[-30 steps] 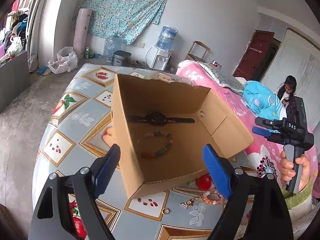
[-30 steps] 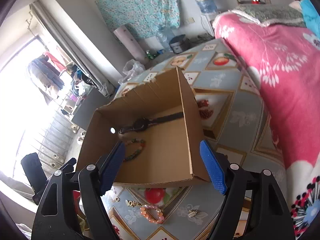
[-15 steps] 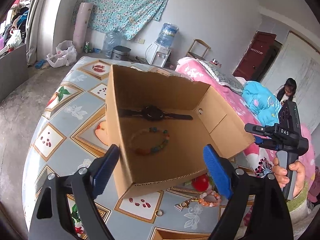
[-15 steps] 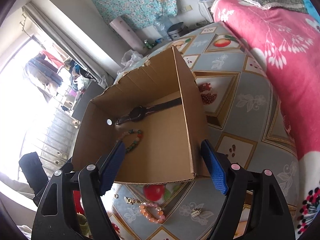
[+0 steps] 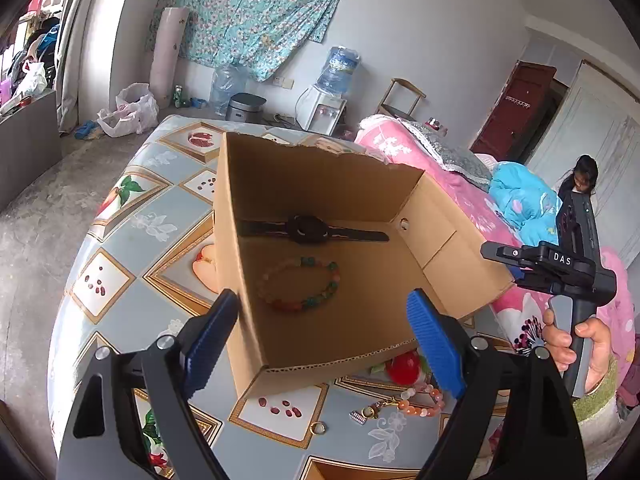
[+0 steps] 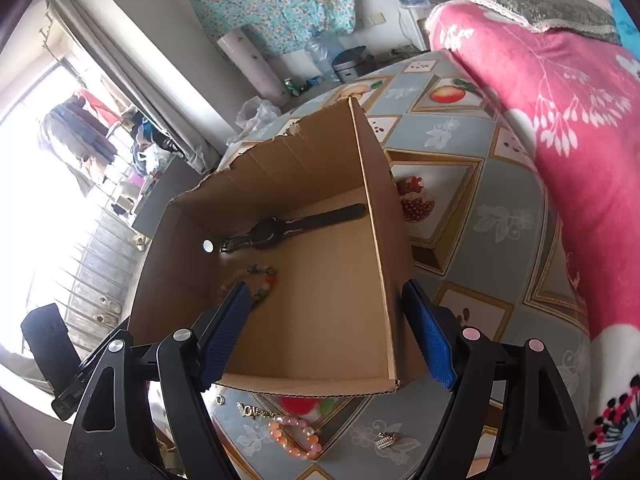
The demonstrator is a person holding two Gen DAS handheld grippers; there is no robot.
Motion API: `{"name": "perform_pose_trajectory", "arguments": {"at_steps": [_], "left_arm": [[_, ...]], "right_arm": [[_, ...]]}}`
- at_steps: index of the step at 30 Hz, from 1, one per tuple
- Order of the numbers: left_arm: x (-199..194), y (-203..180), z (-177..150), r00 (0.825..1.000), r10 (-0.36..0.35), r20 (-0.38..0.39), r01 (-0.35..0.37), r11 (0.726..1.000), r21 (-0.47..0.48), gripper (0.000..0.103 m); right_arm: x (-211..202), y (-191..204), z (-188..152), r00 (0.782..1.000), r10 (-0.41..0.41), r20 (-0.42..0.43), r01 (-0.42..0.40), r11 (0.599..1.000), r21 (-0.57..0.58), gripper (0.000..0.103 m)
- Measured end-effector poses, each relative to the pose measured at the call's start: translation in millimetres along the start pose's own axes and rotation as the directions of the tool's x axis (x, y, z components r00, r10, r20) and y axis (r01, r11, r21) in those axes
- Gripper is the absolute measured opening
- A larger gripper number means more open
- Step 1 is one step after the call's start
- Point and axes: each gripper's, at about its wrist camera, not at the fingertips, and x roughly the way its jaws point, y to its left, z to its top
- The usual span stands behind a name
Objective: Organize jewelry
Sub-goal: 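Withdraw both grippers from the box toward the loose jewelry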
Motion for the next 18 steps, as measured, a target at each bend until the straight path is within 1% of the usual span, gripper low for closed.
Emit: {"name": "perform_pose_trajectory", "arguments": {"at_steps": [3, 6, 9, 15, 18], "left_arm": [[0, -1, 0, 1.0, 0.007, 0.017, -0.007, 1.0, 0.004, 0.084], [1, 0, 1, 0.999, 0.017, 0.028, -0.017, 1.0, 0.003, 0.083], [4, 0, 3, 0.999, 0.019, 0.029, -0.02, 1.0, 0.008, 0.083], [6, -4, 7, 0.999, 0.024, 0.028, -0.024, 0.999, 0.027, 0.083], [2, -5, 4, 0.998, 0.034, 0.058, -0.037, 0.998, 0.046, 0.084]], "right_arm": [[3, 2, 2, 1.0, -0.012, 0.001, 0.012, 1.0, -0.013, 0.075], [5, 1, 6, 1.0, 0.001, 0.004, -0.001, 1.0, -0.006, 0.075], [8, -1, 10, 1.0, 0.009, 0.006, -0.009, 1.0, 0.002, 0.075], [9, 1, 13, 1.0, -0.005, 0.023, 0.006, 1.0, -0.017, 0.075], [10, -2, 13, 1.0, 0.013, 0.024, -0.013, 1.0, 0.0, 0.075]]}}
